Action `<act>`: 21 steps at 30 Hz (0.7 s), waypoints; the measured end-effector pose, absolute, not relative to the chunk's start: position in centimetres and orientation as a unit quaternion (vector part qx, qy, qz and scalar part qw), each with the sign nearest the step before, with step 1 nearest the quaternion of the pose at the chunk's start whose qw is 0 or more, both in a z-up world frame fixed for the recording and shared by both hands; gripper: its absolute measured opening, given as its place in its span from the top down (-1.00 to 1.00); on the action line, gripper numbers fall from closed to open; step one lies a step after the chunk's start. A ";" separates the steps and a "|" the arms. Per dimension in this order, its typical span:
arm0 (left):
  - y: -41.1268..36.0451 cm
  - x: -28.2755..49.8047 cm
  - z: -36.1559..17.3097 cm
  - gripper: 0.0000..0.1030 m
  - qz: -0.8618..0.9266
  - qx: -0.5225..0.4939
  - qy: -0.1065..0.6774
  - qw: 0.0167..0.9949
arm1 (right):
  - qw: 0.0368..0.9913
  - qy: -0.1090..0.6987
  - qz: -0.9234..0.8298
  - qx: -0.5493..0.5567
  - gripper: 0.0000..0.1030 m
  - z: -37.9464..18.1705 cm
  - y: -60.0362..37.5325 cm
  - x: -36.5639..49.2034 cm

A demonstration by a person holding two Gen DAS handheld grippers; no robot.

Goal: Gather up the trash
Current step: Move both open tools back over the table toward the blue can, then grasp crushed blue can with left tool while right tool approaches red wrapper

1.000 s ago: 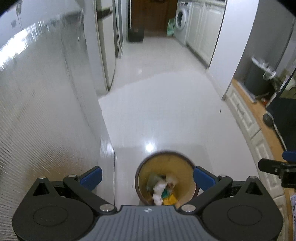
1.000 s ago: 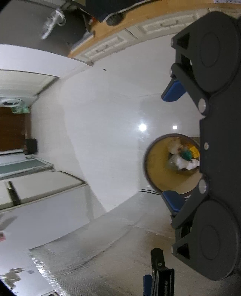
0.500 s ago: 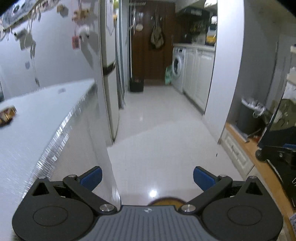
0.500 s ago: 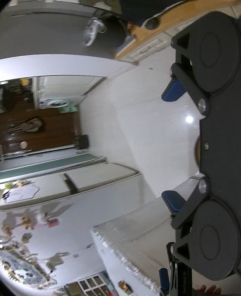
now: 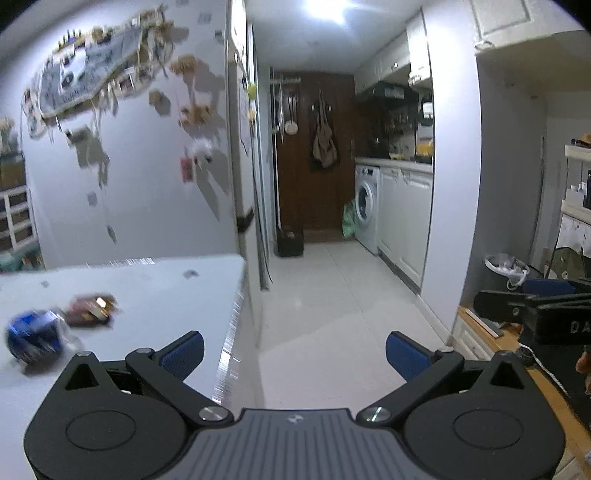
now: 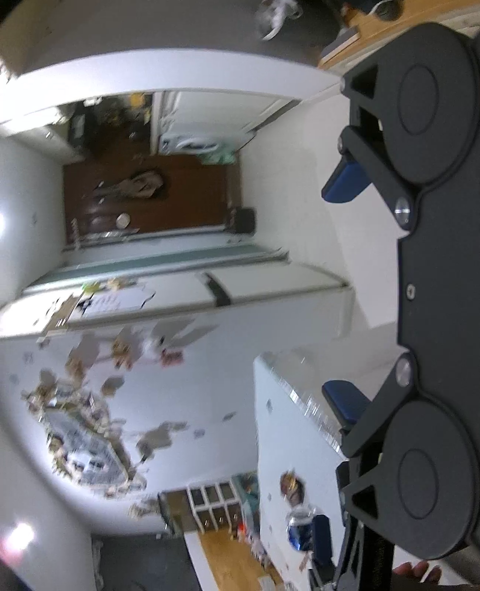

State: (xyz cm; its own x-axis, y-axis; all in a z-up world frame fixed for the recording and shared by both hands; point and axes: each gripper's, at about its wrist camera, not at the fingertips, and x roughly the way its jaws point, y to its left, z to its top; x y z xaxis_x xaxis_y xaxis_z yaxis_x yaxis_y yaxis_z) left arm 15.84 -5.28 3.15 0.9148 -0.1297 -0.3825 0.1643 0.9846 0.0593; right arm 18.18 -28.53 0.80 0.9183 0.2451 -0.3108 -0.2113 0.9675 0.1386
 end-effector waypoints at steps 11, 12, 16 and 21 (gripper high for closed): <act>1.9 12.4 7.5 -1.00 -0.044 0.131 0.140 0.980 | 0.975 0.128 0.181 0.028 -1.00 3.8 -22.5 16.9; 2.8 12.3 7.6 -1.00 -0.039 0.138 0.138 0.980 | 0.974 0.125 0.188 0.025 -1.00 4.1 -21.8 16.8; 6.5 12.8 7.2 -1.00 -0.011 0.165 0.132 0.977 | 0.971 0.116 0.209 0.008 -1.00 4.7 -19.3 17.1; 11.2 13.8 5.3 -0.98 0.011 0.209 0.119 0.971 | 0.964 0.123 0.236 0.002 -1.00 4.8 -16.0 19.0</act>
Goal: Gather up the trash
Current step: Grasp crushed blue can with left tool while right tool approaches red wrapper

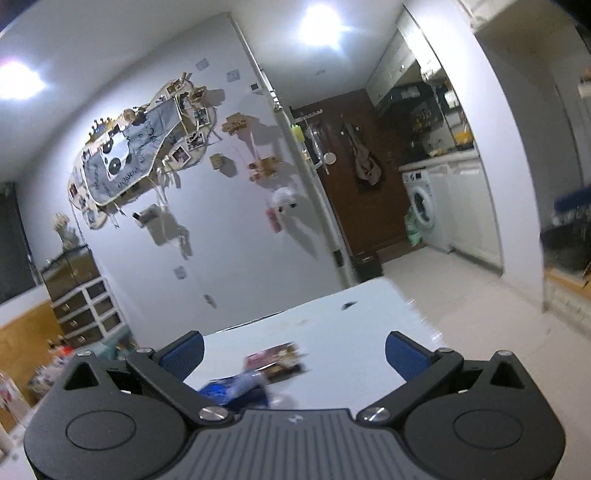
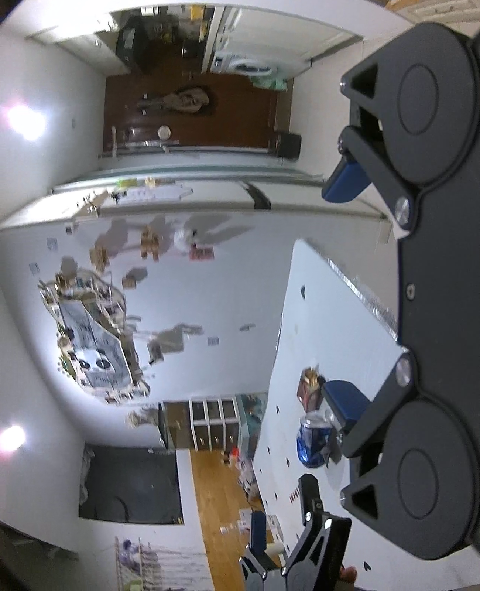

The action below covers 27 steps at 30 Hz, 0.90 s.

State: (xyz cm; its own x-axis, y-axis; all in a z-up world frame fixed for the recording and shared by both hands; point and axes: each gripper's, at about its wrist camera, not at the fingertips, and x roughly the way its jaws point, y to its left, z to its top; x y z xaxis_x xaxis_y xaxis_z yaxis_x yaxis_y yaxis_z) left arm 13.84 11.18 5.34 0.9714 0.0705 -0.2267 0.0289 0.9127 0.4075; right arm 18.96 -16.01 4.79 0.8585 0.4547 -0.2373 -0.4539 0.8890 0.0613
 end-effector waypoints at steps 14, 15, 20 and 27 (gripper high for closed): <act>18.2 21.0 -3.6 -0.40 0.054 0.375 0.165 0.911 | 0.932 0.180 0.313 -0.003 -1.00 3.5 -7.4 29.4; 18.3 21.4 -4.0 -0.38 0.057 0.386 0.165 0.906 | 0.930 0.182 0.318 0.002 -1.00 3.4 -7.0 30.2; 18.3 23.5 -5.9 -0.21 0.056 0.425 0.173 0.887 | 0.925 0.188 0.331 0.004 -1.00 3.0 -4.8 32.9; 18.0 25.8 -6.9 -0.09 0.081 0.484 0.158 0.857 | 0.922 0.197 0.334 -0.004 -1.00 2.6 -2.9 35.1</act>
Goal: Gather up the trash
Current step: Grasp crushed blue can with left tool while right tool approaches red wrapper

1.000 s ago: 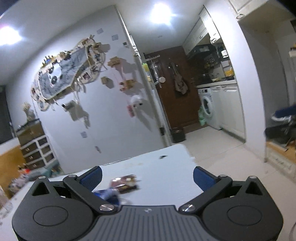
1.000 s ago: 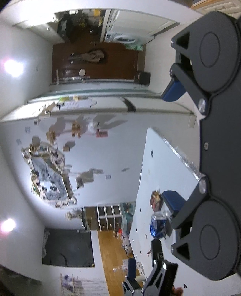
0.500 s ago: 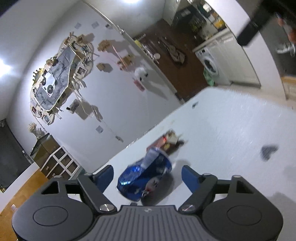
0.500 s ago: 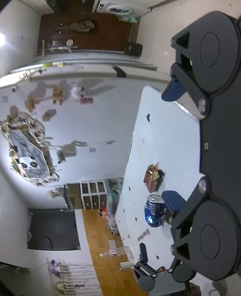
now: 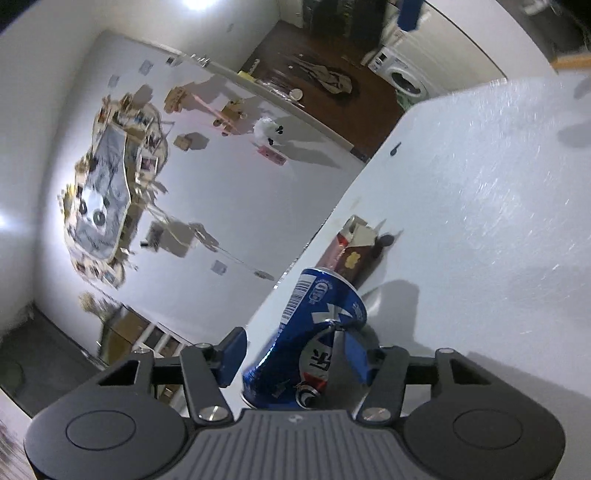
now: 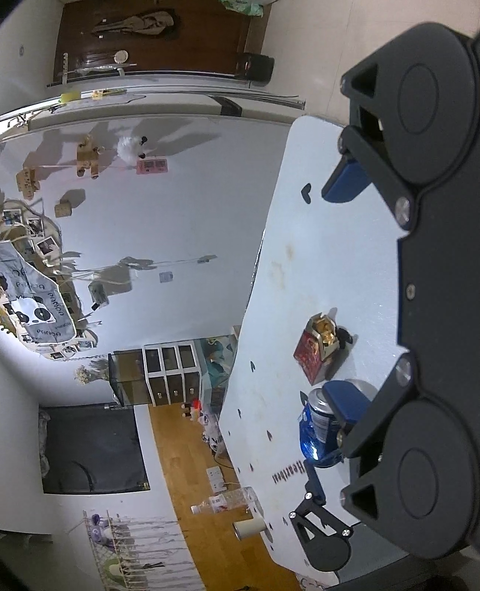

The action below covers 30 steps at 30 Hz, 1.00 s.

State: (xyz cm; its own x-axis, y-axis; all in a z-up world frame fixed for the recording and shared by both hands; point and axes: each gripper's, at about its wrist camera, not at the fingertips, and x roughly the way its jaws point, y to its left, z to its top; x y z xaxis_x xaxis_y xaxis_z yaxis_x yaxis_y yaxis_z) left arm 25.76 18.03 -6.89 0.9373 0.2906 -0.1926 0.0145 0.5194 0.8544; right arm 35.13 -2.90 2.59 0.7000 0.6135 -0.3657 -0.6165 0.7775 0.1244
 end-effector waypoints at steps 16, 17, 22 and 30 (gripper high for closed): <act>19.7 31.0 -5.7 0.37 0.078 0.462 0.164 0.868 | 0.918 0.219 0.329 -0.007 -1.00 2.6 -0.4 37.7; 19.9 31.1 -5.4 0.40 0.080 0.442 0.159 0.879 | 0.918 0.221 0.329 -0.005 -1.00 2.5 -0.3 37.9; 20.8 31.0 -5.1 0.39 0.075 0.385 0.138 0.910 | 0.912 0.232 0.337 -0.006 -0.99 1.9 1.2 38.8; 23.7 30.6 -3.1 0.57 0.065 0.297 0.126 0.944 | 0.904 0.263 0.336 0.012 -0.79 1.4 4.9 41.6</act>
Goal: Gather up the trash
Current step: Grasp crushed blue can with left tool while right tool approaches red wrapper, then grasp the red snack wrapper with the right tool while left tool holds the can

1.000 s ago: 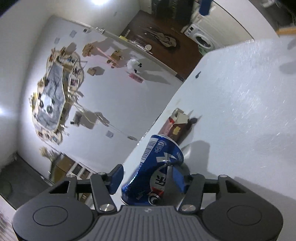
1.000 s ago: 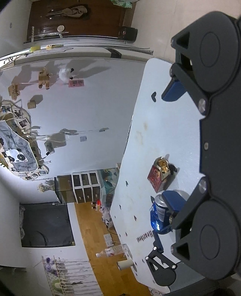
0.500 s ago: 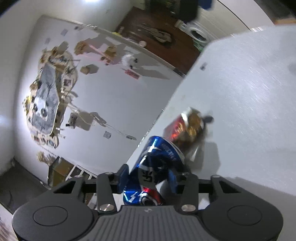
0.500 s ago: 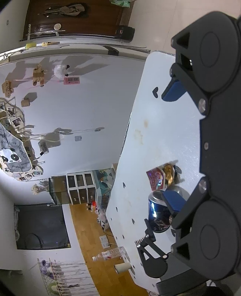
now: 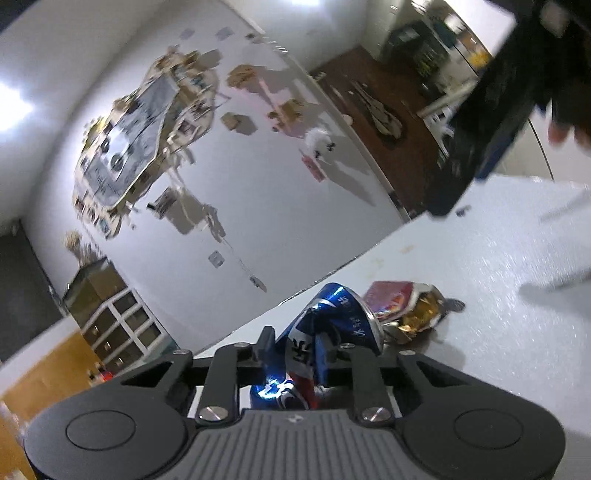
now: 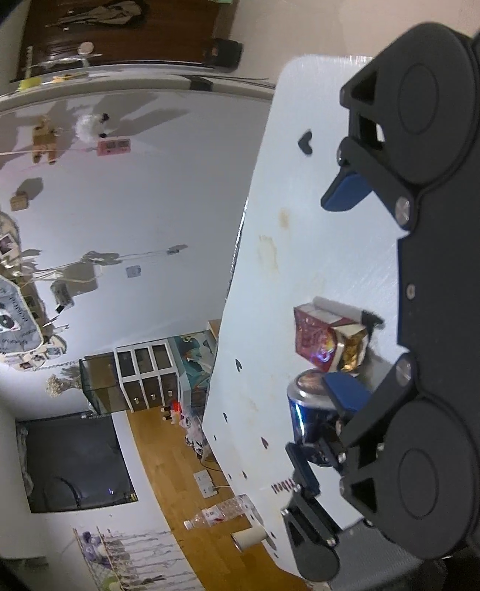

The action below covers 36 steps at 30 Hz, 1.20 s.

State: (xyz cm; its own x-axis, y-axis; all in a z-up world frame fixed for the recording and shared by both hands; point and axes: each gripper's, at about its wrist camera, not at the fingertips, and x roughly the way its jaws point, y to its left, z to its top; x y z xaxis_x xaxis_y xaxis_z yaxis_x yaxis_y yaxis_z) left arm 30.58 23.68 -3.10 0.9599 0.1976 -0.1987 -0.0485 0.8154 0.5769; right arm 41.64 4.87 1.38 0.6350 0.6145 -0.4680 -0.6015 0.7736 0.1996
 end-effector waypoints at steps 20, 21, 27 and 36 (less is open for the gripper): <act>29.9 28.9 -0.8 0.65 0.021 0.103 0.135 0.985 | 0.871 0.318 0.354 -0.122 -0.15 -2.4 15.9 44.2; 30.0 28.9 -0.7 0.65 0.019 0.097 0.136 0.986 | 0.871 0.316 0.356 -0.118 -0.13 -2.3 15.6 44.1; 29.9 28.3 -0.5 0.64 -0.018 0.081 0.143 0.986 | 0.881 0.303 0.361 -0.033 -0.10 -0.6 12.8 43.9; 28.3 26.5 -0.9 0.61 -0.054 0.128 0.144 0.980 | 0.866 0.312 0.390 0.023 -0.06 -0.3 10.8 42.2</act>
State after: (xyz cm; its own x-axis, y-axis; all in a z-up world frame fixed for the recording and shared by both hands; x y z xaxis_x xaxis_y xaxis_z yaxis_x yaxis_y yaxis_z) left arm 26.52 28.31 -0.86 0.9529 -0.0694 -0.2953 0.1432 0.9611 0.2361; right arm 42.17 10.76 -0.30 0.5016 0.6894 -0.5227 -0.6608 0.6952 0.2828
